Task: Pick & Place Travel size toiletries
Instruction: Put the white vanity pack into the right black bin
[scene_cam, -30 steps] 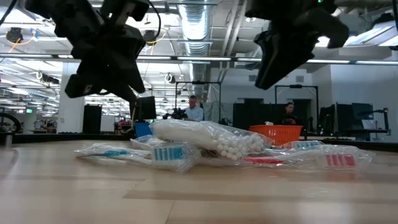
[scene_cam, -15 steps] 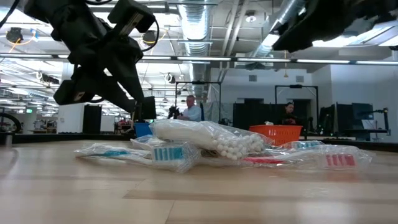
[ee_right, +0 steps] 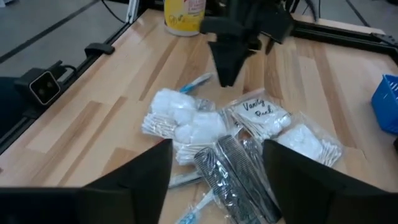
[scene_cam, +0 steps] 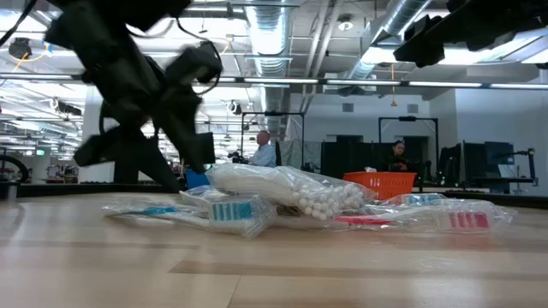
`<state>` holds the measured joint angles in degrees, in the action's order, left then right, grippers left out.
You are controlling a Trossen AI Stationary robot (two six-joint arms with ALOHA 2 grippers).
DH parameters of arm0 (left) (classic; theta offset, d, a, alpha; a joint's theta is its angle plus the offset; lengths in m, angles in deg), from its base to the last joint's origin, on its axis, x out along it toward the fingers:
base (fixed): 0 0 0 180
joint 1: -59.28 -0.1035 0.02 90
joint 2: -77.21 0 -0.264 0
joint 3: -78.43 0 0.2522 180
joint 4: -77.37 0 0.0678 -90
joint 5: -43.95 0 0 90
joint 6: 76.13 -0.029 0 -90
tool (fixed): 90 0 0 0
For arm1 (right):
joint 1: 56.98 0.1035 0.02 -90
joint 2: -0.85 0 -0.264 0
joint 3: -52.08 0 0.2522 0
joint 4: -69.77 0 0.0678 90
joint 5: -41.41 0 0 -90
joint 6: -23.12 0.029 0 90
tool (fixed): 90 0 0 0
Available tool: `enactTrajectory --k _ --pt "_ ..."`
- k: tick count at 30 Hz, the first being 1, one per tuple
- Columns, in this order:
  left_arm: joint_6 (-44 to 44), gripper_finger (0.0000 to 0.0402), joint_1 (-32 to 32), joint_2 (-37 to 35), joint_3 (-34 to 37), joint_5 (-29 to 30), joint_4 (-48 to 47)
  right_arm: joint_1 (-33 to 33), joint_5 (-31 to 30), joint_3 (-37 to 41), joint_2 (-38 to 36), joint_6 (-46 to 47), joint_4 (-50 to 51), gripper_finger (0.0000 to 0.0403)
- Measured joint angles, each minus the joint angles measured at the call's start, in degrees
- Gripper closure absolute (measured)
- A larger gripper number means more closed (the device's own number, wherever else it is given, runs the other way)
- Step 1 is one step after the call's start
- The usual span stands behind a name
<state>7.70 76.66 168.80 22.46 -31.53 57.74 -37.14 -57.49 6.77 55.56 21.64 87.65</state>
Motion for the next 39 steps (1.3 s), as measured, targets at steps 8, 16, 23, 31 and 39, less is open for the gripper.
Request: enactTrajectory --k 8,16,23,31,39 --pt "2.2 0.0160 -2.4 4.8 -0.3 -2.4 1.3 -0.1 -0.1 0.0 0.0 0.0 1.4 0.0138" --pt "2.2 0.0186 -2.7 5.1 -0.2 2.5 2.3 -1.6 -0.1 0.0 0.1 0.0 1.5 0.0138" --pt "-0.3 0.0259 -3.1 5.4 0.0 7.6 1.9 -1.6 -0.1 0.0 0.1 0.0 1.4 0.0138" --pt "-6.8 0.0373 -4.8 5.5 0.1 9.2 2.1 -1.6 -0.1 0.0 0.1 0.0 1.4 0.0138" --pt "-17.6 0.0399 -4.6 1.1 0.1 5.0 3.1 -1.6 -0.1 -0.1 1.5 1.3 2.4 0.0138"
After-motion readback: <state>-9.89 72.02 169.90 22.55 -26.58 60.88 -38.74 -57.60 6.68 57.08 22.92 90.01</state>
